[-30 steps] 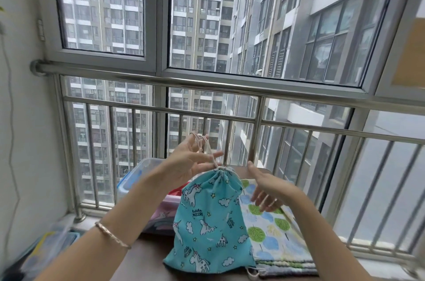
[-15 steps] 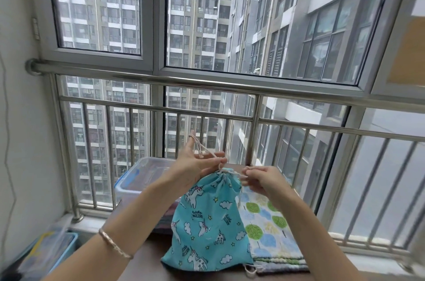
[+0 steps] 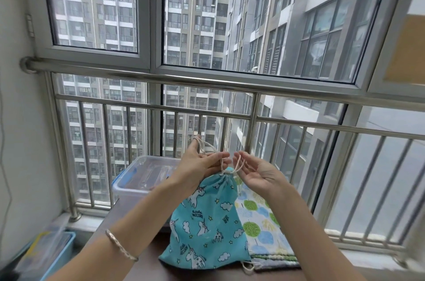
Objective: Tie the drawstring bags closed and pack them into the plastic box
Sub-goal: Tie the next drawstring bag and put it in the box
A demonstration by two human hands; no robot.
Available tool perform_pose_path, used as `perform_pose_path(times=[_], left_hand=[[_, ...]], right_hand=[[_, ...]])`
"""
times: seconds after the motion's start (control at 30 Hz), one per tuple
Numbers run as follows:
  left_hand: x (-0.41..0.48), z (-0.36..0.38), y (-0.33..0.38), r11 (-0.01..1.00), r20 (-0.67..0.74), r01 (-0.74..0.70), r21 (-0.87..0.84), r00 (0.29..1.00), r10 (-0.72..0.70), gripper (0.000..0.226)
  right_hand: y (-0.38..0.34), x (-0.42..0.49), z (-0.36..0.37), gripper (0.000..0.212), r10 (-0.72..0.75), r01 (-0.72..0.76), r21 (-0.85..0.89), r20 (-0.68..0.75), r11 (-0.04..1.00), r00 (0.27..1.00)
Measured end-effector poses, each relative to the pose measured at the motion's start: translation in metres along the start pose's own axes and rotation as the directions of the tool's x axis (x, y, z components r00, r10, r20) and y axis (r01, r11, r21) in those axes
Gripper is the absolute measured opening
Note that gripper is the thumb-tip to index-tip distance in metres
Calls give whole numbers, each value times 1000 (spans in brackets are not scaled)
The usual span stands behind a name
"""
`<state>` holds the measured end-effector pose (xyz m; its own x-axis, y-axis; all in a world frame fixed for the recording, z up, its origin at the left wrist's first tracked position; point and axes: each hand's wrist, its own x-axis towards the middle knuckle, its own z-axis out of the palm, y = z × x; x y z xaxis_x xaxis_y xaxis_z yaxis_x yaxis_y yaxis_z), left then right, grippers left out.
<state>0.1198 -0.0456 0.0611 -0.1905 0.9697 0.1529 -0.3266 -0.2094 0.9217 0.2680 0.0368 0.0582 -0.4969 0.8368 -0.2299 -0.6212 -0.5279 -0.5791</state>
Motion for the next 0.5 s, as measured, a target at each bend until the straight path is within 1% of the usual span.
perform_pose_path(times=[0.07,0.1,0.13,0.17,0.2,0.23,0.27,0.3,0.33,0.37,0.4,0.43,0.5], left_hand=[[-2,0,2,1000,10,-19,19,1000,19,52],[-3,-1,4,999,-1,-32,17,999,32,42],[-4,-4,6,999,-15,-32,-1,999,32,38],[-5,-8,8,999,-26,-30,-19,999,30,40],[-4,-12,8,999,-31,-44,-5,999,44,43],[-6,-13,8,994,-25,-88,61,996,89,48],[-6,-13,8,972,-7,-155,176,987,159,55],[-4,-11,9,914,24,-246,321,968,252,62],[-1,-7,9,833,73,-333,442,939,337,66],[1,-1,11,765,128,-399,506,912,391,67],[5,2,11,735,166,-428,526,899,405,70],[9,4,12,719,194,-446,534,892,409,73],[15,5,14,690,216,-433,580,899,382,73]], right_hand=[[-3,1,2,14,-28,28,1,8,1000,1000],[-5,1,1,12,-37,38,-66,17,997,999],[-6,1,-2,12,-43,48,-176,33,983,999],[-8,1,-4,13,-40,56,-309,58,949,997],[-9,1,-6,15,-41,73,-433,82,898,996],[-10,1,-6,15,-52,106,-557,113,824,992],[-11,1,-3,15,-75,163,-689,156,706,985],[-11,2,3,16,-81,220,-810,210,544,974],[-10,1,10,16,-61,269,-883,266,385,962],[-8,-1,18,16,-21,304,-913,311,270,950],[-5,-2,25,15,23,325,-920,337,218,941],[-4,-4,31,14,64,342,-914,363,217,930],[-4,-7,36,15,117,376,-891,414,254,903]])
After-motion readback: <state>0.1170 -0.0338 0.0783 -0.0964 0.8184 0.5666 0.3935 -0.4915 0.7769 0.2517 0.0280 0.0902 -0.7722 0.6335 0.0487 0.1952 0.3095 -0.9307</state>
